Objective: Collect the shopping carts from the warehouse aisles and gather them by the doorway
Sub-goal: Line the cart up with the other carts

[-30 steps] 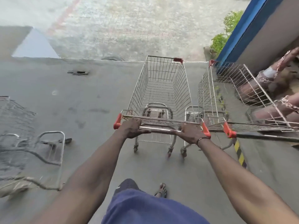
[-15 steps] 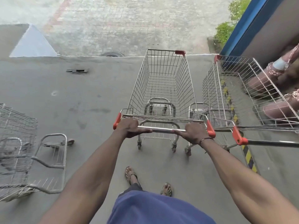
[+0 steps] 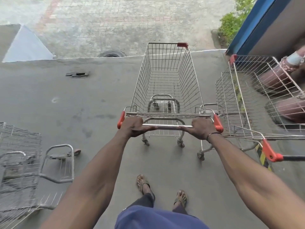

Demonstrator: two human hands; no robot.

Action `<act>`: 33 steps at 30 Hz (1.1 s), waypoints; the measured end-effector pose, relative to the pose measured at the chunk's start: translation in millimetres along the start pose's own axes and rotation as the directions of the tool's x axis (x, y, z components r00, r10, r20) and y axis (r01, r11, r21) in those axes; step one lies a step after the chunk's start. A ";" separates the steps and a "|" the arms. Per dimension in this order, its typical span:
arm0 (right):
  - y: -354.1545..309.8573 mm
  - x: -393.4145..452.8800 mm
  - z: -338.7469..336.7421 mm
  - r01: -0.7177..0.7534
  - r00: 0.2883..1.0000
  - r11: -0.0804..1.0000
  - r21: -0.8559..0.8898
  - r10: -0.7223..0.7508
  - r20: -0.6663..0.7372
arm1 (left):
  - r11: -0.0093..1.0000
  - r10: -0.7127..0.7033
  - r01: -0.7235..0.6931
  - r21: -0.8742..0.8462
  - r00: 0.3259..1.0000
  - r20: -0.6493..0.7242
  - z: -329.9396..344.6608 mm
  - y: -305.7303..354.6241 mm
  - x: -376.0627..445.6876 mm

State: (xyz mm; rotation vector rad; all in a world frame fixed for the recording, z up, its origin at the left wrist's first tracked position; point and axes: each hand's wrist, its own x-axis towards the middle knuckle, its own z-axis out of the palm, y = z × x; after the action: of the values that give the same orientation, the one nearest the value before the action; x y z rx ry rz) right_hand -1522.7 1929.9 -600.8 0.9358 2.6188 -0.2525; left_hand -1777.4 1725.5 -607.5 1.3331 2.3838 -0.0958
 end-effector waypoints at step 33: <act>-293.6 90.3 -10.5 0.303 0.951 0.949 -0.088 -0.306 -0.030 | 0.965 -0.258 0.252 -0.071 0.961 -0.102 14.8 -287.8 -104.6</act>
State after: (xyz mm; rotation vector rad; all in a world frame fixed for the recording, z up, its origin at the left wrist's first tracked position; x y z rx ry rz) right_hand -1778.7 1760.1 -610.7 0.5109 2.7845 -0.1989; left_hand -1963.2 1482.1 -620.4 1.0237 2.6210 -0.0267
